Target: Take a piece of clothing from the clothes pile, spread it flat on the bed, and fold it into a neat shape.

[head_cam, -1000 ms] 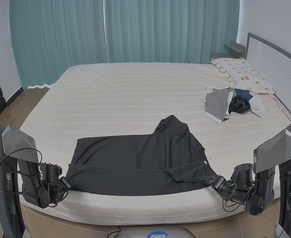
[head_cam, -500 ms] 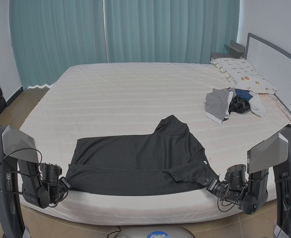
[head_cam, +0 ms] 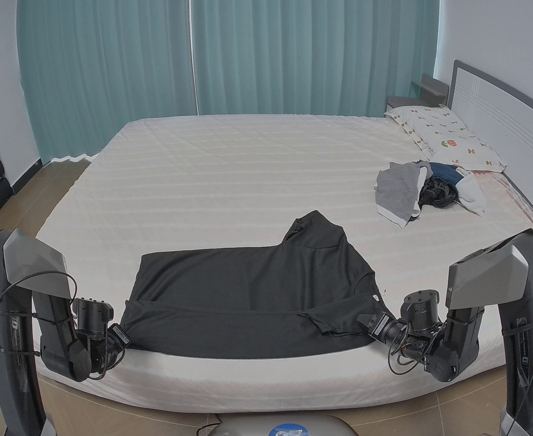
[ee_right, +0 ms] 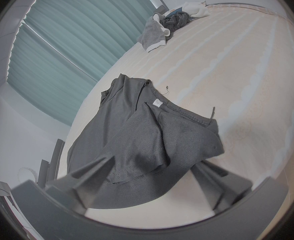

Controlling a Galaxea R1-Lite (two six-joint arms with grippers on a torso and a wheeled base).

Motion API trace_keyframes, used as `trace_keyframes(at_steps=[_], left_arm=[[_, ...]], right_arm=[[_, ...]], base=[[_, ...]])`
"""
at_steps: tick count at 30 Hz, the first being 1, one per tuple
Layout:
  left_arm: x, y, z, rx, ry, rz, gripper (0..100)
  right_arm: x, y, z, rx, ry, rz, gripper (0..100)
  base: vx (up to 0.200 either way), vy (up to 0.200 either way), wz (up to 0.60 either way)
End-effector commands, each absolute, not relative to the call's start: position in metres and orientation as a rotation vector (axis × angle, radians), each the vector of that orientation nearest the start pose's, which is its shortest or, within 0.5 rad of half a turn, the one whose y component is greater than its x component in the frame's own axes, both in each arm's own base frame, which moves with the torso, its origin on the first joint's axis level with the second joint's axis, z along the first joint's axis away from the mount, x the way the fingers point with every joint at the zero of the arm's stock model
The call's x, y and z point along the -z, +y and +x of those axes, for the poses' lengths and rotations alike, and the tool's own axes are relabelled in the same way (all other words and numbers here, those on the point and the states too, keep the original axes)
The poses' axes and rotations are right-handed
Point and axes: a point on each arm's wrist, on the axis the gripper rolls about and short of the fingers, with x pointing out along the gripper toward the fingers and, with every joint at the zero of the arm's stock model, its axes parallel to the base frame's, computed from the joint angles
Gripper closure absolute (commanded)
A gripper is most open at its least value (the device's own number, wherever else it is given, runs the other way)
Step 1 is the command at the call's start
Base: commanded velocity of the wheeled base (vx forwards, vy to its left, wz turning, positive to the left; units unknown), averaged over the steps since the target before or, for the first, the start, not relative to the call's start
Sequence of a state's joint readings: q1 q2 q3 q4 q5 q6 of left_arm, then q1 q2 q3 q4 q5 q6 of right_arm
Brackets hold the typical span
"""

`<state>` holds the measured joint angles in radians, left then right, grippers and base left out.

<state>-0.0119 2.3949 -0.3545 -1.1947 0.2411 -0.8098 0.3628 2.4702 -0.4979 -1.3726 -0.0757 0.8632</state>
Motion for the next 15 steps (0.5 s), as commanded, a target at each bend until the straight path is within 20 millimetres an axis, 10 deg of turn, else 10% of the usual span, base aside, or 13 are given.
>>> trace_keyframes(at_steps=[1,15], left_arm=[[0.062,0.002,0.276,-0.54,0.7,-0.65,100],[0.058,0.003,0.277,-0.534,0.687,-0.641,100]], right_arm=[[0.062,0.113,0.299,-0.01,0.668,0.691,100],[0.051,0.098,0.274,-0.001,0.665,0.668,100]], base=[[0.0,0.0,0.0],[0.0,0.0,0.0]])
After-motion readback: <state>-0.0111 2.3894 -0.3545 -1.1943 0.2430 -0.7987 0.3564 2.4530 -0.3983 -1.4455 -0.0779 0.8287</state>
